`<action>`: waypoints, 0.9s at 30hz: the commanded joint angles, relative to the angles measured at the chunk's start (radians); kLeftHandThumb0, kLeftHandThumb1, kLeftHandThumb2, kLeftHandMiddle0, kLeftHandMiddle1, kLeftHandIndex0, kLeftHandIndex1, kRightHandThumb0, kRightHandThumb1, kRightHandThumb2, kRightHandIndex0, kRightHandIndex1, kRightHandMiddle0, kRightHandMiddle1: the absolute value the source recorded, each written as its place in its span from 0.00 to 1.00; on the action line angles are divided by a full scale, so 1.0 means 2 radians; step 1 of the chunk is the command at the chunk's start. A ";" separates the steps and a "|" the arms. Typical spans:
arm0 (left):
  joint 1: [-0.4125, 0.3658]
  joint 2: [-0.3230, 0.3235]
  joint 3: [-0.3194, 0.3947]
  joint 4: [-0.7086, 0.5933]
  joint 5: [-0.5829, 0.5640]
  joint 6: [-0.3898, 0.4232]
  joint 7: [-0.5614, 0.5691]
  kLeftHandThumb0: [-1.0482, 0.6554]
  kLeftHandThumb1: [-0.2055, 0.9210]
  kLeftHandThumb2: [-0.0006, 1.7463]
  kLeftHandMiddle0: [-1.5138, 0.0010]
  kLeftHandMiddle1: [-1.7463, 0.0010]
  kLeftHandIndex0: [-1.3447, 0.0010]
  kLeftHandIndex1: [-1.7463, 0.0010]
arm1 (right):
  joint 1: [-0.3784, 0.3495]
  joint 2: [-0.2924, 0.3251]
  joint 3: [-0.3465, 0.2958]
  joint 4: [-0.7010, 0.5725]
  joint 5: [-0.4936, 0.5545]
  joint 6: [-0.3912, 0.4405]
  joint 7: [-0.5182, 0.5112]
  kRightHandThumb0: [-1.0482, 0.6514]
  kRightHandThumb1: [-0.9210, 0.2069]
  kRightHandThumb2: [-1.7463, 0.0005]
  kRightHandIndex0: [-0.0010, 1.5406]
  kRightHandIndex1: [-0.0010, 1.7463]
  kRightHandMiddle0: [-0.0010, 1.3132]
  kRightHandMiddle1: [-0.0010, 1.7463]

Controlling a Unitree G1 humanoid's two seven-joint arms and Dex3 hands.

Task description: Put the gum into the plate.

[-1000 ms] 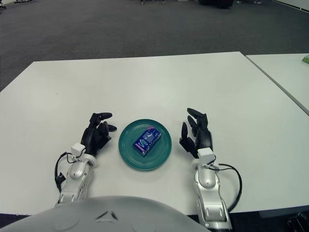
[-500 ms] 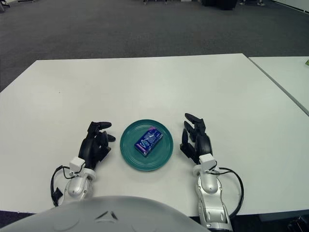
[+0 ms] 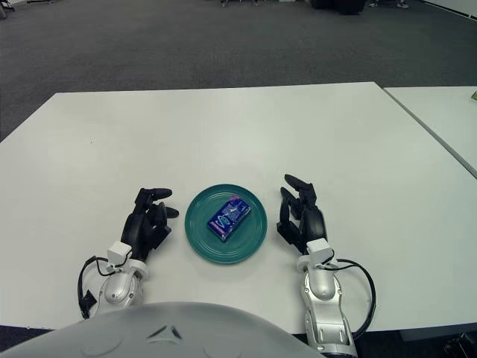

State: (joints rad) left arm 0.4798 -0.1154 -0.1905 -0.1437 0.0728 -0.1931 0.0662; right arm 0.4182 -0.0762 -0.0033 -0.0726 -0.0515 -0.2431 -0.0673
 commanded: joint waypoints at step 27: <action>-0.006 0.003 0.004 0.016 -0.012 0.012 0.000 0.16 1.00 0.45 0.76 0.24 0.88 0.16 | 0.021 0.024 0.001 0.029 -0.012 0.032 -0.023 0.14 0.00 0.52 0.29 0.05 0.00 0.49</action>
State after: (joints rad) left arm 0.4716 -0.1172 -0.1876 -0.1412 0.0468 -0.1901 0.0672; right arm 0.4176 -0.0457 -0.0007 -0.0708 -0.0745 -0.2430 -0.1142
